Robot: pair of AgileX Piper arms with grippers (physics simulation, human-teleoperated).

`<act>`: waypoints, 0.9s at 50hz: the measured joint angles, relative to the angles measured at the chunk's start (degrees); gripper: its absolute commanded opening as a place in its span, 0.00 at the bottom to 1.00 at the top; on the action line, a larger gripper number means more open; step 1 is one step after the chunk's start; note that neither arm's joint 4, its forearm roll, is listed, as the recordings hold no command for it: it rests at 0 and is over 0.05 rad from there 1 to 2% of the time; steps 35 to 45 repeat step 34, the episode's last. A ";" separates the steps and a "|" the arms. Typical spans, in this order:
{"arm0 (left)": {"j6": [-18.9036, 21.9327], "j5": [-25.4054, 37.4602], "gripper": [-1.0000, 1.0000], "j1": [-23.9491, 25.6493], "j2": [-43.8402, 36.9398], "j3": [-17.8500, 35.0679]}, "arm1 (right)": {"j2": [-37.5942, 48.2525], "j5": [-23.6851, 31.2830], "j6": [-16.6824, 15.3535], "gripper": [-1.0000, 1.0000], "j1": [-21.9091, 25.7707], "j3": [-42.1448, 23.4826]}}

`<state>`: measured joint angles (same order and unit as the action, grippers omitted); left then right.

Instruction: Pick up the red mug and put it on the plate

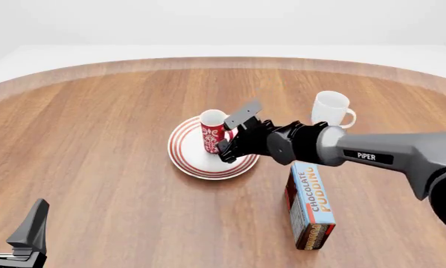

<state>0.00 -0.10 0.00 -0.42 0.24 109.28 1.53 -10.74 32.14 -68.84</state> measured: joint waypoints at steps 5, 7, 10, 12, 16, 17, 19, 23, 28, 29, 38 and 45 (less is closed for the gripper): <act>0.00 0.00 1.00 0.00 0.00 0.00 | -2.16 0.13 0.05 1.00 -0.14 1.34; 0.00 0.00 1.00 0.00 0.00 0.00 | -3.19 0.27 -0.01 1.00 -0.20 1.86; 0.00 0.00 1.00 0.00 0.00 0.00 | -4.89 0.56 -0.19 1.00 -0.29 2.58; 0.00 0.00 1.00 0.00 0.00 0.00 | -6.02 0.74 -0.30 1.00 -0.37 3.02; 0.00 0.00 1.00 0.00 0.00 0.00 | -8.16 1.02 -0.43 1.00 -0.51 3.91; 0.00 0.00 1.00 0.00 0.00 0.00 | -8.69 1.10 -0.47 1.00 -0.54 4.11; 0.00 0.00 1.00 0.00 0.00 0.00 | -9.68 1.28 -0.53 1.00 -0.61 4.42; 0.00 0.00 1.00 0.00 0.00 0.00 | -11.71 1.83 -0.60 1.00 -0.72 4.86; 0.00 0.00 1.00 0.00 0.00 0.00 | -14.56 2.55 -0.27 1.00 -0.64 5.54; 0.00 0.00 1.00 0.00 0.00 0.00 | -15.13 2.73 -0.20 1.00 -0.63 5.69; 0.00 0.00 1.00 0.00 0.00 0.00 | -17.80 3.61 0.10 1.00 -0.84 6.21; 0.00 0.00 1.00 0.00 0.00 0.00 | -17.80 3.61 0.10 1.00 -0.84 6.21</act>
